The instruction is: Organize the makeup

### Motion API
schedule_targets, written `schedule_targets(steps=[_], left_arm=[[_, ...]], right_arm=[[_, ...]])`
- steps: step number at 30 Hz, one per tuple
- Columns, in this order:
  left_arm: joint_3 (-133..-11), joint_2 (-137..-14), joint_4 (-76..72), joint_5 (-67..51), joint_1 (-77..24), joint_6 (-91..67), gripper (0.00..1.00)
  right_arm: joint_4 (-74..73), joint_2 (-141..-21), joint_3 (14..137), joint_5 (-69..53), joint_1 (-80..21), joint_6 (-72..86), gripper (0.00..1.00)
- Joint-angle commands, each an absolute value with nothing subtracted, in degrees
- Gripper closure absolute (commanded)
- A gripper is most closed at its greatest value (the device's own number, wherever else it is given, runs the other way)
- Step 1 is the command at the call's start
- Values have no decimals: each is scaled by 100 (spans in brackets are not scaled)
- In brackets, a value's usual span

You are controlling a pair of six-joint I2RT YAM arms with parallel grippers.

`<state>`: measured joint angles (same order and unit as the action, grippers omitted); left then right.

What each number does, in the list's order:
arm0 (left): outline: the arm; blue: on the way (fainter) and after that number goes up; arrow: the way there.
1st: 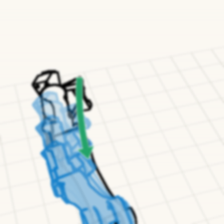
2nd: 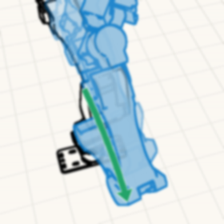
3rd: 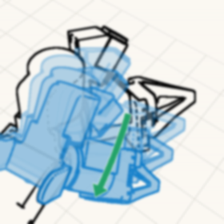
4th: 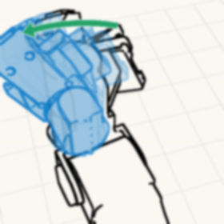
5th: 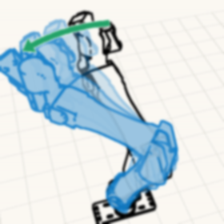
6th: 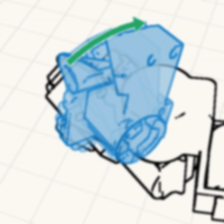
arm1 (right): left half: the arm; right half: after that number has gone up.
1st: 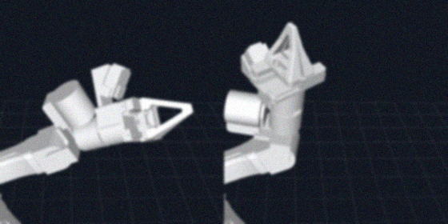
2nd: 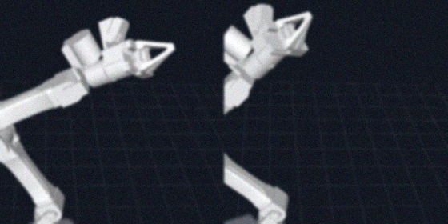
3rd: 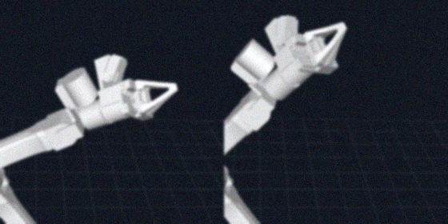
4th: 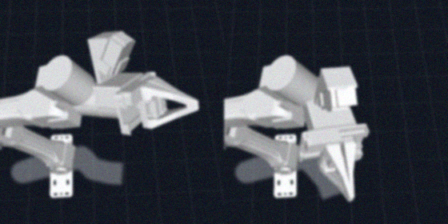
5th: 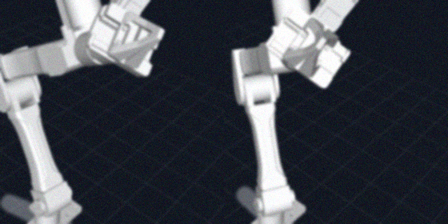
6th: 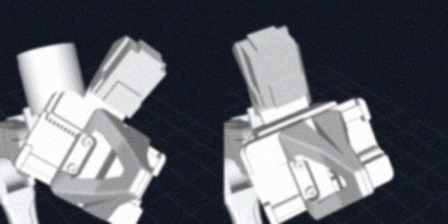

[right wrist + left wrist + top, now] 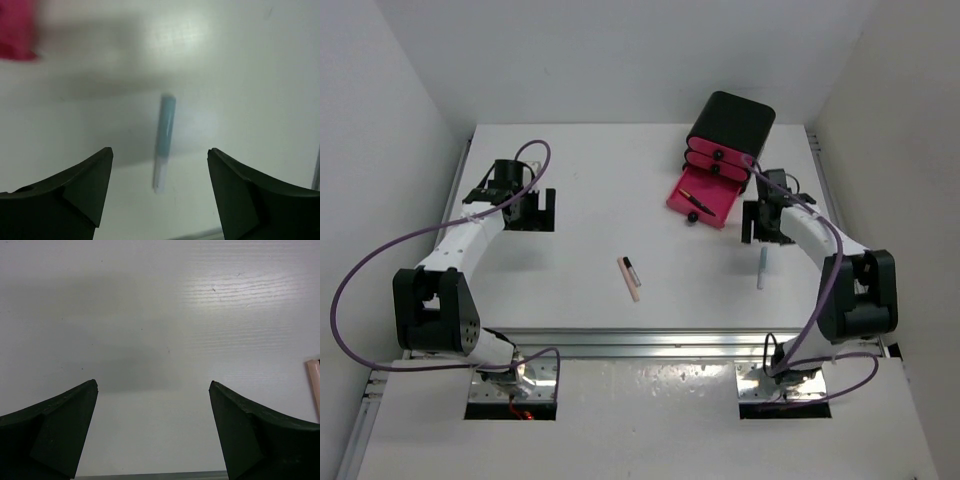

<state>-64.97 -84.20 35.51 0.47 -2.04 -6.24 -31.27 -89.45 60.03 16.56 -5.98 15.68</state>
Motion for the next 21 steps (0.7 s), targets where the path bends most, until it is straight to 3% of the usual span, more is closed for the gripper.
schedule_targets(steps=[1, 6, 16, 17, 18, 21], left_arm=[[-6530, -8332, 3498, -105, -123, -633, 0], [-6530, -8332, 3498, -105, -123, -633, 0], [-6530, -8218, 3498, 9, -123, -633, 0], [-6530, -8218, 3498, 9, -123, -633, 0], [-6530, -8218, 3498, 9, -123, -633, 0], [-6530, -8218, 3498, 9, -123, -633, 0]], right_arm=[[-3665, -9114, 5530, 1364, -536, 2408, 22], [-3490, -9421, 5344, 1099, -422, 2505, 26], [-3454, -10055, 5221, 1239, -27, 2593, 77], [-3463, -10072, 5247, 1239, -26, 2584, 95], [-3472, -10072, 5282, 1274, -26, 2575, 100], [-3560, -9906, 5449, 1362, -35, 2339, 100]])
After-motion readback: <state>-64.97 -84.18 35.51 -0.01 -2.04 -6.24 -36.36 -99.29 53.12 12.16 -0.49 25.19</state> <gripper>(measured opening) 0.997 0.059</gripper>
